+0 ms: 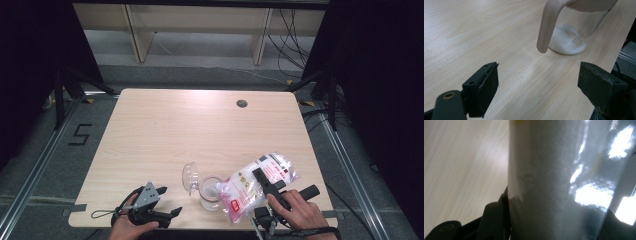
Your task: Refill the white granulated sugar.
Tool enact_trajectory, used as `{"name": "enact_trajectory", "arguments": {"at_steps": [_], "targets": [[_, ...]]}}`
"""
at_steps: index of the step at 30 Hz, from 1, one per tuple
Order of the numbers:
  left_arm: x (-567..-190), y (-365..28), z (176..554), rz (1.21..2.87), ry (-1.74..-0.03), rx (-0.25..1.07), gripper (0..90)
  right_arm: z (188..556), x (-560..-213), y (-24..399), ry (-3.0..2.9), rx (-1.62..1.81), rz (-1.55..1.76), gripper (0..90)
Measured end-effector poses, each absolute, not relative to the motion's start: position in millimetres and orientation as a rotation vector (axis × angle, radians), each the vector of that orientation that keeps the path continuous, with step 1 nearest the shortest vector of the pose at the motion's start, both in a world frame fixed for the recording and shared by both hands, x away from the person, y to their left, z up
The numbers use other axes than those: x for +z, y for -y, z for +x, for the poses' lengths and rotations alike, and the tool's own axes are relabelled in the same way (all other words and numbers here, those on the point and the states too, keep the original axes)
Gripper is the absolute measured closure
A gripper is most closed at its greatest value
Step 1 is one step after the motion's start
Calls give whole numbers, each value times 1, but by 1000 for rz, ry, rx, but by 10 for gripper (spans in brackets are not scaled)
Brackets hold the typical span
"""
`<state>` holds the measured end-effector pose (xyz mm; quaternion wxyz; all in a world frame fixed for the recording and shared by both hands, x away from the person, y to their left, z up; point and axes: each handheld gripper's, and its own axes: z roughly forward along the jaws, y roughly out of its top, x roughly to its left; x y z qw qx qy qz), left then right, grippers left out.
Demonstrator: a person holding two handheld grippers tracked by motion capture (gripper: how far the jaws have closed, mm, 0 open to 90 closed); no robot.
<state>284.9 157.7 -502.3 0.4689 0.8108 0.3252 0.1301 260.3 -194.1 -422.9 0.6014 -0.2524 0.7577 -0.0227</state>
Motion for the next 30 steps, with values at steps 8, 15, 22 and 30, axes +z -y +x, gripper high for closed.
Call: {"name": "enact_trajectory", "arguments": {"at_steps": [8,15,22,30], "targets": [[-502,-158,285,1987,-810,316,166,258,-423,195,-1748,-73,-568,537],[-502,-158,285,1992,-814,313,166,259,-421,194,-1745,-75,-580,537],[-502,-158,285,1989,-812,315,166,259,-421,194,-1743,-80,-581,539],[-502,-158,285,1991,-807,317,166,259,-424,195,-1757,-70,-554,539]]}}
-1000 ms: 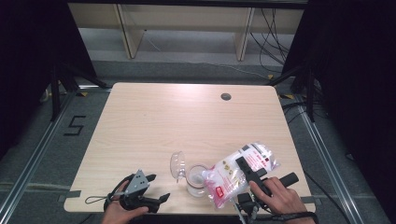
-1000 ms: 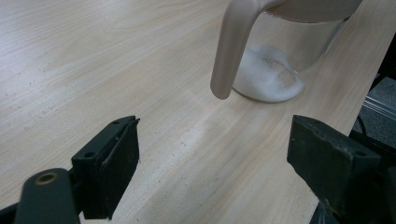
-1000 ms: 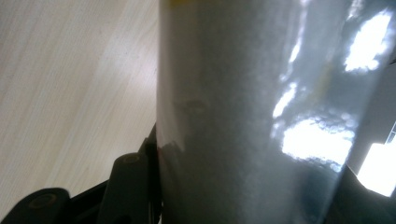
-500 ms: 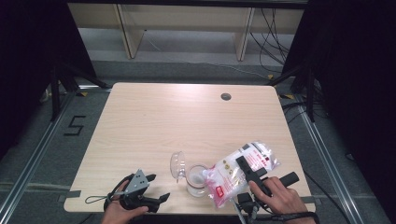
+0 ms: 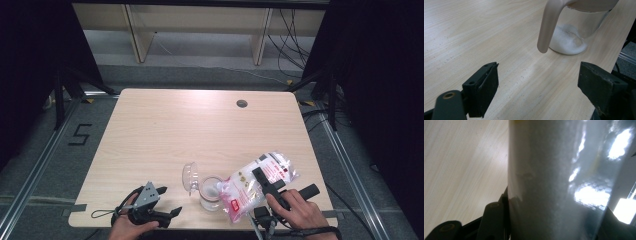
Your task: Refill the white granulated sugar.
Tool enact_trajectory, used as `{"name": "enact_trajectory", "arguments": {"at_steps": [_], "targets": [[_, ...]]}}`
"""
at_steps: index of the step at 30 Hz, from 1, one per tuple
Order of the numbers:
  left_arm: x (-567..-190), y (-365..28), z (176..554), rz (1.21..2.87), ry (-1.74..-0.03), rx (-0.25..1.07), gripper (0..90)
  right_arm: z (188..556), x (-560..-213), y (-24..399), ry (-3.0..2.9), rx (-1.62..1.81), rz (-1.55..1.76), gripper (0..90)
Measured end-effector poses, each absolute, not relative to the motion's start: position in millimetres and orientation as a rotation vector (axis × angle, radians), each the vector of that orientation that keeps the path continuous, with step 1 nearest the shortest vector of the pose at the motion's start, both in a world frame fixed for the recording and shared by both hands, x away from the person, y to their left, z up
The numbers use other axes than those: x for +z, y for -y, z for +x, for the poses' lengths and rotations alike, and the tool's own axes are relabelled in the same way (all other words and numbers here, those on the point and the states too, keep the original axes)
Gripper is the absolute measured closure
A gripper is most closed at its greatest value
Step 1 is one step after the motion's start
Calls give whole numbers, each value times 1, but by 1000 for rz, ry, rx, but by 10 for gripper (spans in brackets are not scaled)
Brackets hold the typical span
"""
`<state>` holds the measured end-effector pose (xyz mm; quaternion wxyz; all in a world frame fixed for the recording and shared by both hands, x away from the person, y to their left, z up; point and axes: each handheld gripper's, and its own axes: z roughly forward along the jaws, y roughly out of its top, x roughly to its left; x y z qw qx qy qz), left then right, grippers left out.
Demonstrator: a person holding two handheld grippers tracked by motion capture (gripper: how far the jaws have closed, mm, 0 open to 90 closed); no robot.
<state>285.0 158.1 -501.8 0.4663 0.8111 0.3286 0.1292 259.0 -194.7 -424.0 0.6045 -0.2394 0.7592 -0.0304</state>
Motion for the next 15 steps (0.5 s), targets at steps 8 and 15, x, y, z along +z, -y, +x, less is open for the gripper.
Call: {"name": "enact_trajectory", "arguments": {"at_steps": [8,15], "targets": [[-501,-158,285,1991,-805,317,166,259,-421,194,-1750,-76,-573,540],[-501,-159,285,1982,-807,322,166,261,-422,195,-1756,-75,-574,541]]}}
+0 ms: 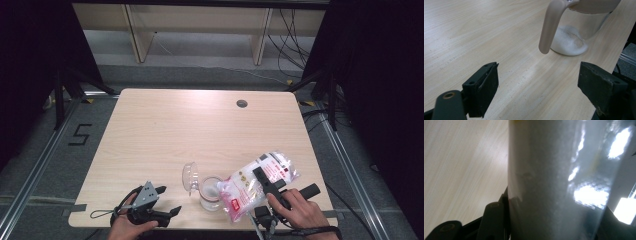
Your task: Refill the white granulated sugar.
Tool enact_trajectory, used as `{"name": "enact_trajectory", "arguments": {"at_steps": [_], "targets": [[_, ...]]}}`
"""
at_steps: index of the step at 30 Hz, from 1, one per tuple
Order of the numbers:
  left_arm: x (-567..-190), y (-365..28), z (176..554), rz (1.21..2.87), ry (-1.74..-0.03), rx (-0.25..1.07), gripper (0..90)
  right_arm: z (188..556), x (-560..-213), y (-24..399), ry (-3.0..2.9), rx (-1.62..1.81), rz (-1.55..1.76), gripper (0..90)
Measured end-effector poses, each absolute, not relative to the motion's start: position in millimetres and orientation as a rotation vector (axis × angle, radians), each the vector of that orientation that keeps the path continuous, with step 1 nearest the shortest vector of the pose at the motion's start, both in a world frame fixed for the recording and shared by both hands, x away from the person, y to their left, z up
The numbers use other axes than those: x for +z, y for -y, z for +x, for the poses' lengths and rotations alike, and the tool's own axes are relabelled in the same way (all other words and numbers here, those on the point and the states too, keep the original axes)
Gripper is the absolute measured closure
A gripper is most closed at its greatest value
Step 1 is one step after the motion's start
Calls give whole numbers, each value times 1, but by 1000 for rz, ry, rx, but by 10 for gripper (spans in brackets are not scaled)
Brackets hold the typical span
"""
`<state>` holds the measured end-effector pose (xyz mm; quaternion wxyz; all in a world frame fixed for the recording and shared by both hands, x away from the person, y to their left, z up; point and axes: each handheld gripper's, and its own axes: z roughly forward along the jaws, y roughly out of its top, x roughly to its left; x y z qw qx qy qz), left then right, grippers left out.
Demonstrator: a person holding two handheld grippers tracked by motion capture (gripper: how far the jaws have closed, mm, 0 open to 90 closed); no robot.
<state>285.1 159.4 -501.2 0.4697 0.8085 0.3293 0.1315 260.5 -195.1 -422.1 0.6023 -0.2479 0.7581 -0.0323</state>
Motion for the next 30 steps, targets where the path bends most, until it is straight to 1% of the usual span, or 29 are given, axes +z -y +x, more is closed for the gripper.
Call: {"name": "enact_trajectory", "arguments": {"at_steps": [4,7,12,15,16,21,28,30], "targets": [[-500,-159,284,1990,-817,325,166,261,-424,196,-1761,-78,-567,541],[-501,-159,285,1963,-801,312,166,261,-424,196,-1760,-75,-568,542],[-500,-160,285,2012,-788,333,166,262,-421,194,-1743,-78,-600,542],[-501,-159,285,1965,-806,321,166,260,-423,195,-1755,-76,-566,542],[-500,-161,286,1991,-797,338,167,261,-422,194,-1756,-89,-583,542],[-500,-160,285,1972,-812,324,167,261,-422,192,-1750,-90,-614,543],[-499,-161,286,2001,-800,342,167,261,-423,191,-1756,-86,-603,543],[-500,-159,285,1972,-812,324,168,260,-424,191,-1761,-78,-595,543]]}}
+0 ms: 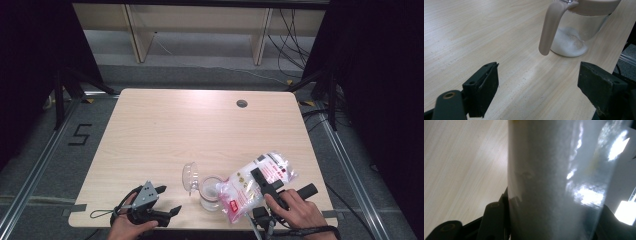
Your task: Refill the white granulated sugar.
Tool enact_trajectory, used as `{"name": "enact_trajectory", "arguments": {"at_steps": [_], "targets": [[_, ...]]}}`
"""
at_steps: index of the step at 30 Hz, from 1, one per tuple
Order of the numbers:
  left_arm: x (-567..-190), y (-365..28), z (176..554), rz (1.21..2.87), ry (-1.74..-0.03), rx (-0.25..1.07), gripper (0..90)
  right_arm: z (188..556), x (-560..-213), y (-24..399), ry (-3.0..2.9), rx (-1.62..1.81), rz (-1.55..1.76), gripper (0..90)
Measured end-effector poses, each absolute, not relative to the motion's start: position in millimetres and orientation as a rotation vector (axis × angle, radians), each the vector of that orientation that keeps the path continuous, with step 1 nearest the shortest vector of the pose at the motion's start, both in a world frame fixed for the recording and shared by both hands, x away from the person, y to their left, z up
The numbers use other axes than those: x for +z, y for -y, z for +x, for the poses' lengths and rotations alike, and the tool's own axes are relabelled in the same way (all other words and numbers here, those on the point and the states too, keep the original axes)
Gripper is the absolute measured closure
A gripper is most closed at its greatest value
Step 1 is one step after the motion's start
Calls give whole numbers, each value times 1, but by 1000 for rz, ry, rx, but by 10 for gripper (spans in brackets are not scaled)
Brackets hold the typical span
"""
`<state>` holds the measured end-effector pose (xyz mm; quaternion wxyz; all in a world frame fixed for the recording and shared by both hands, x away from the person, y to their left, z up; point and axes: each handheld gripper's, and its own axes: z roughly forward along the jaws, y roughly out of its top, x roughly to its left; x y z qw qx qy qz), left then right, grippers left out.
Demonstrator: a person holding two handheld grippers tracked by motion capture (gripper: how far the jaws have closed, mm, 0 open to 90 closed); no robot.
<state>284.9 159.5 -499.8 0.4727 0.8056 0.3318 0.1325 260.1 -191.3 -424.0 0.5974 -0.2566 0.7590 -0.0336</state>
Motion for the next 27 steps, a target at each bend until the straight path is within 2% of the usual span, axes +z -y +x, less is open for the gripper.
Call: {"name": "enact_trajectory", "arguments": {"at_steps": [2,27], "targets": [[-499,-163,286,2012,-793,345,168,260,-424,191,-1764,-73,-586,544],[-499,-162,286,1996,-805,327,168,259,-420,193,-1762,-62,-576,547]]}}
